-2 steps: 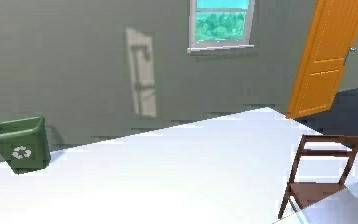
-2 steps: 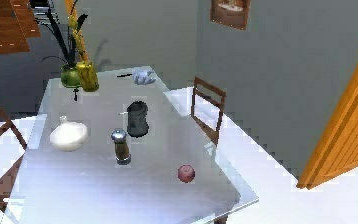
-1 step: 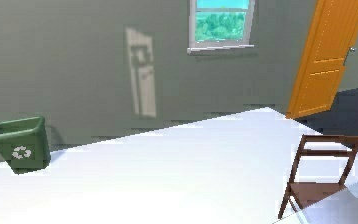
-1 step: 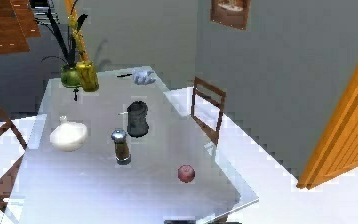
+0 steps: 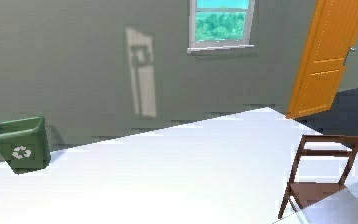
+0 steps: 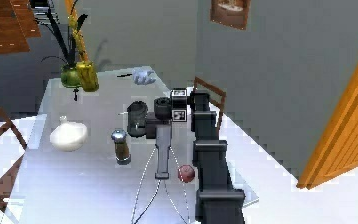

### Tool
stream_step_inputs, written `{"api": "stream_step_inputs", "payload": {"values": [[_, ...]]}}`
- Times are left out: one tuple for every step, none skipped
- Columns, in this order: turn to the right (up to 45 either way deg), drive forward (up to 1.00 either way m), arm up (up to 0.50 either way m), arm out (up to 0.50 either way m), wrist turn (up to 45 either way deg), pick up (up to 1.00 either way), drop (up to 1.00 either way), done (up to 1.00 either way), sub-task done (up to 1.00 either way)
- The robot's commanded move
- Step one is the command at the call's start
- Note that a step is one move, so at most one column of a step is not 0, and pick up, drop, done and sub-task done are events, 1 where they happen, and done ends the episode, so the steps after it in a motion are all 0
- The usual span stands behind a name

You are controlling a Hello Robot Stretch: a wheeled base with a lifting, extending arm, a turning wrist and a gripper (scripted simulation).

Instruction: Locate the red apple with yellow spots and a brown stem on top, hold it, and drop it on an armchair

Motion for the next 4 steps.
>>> {"api": "stream_step_inputs", "payload": {"values": [[0.0, 0.00, 0.00, 0.00, 45.0, 0.00, 0.00, 0.00, 0.00], [0.0, 0.00, 0.00, 0.00, 45.0, 0.00, 0.00, 0.00, 0.00], [0.0, 0.00, 0.00, 0.00, 45.0, 0.00, 0.00, 0.00, 0.00], [0.0, 0.00, 0.00, 0.00, 45.0, 0.00, 0.00, 0.00, 0.00]]}}
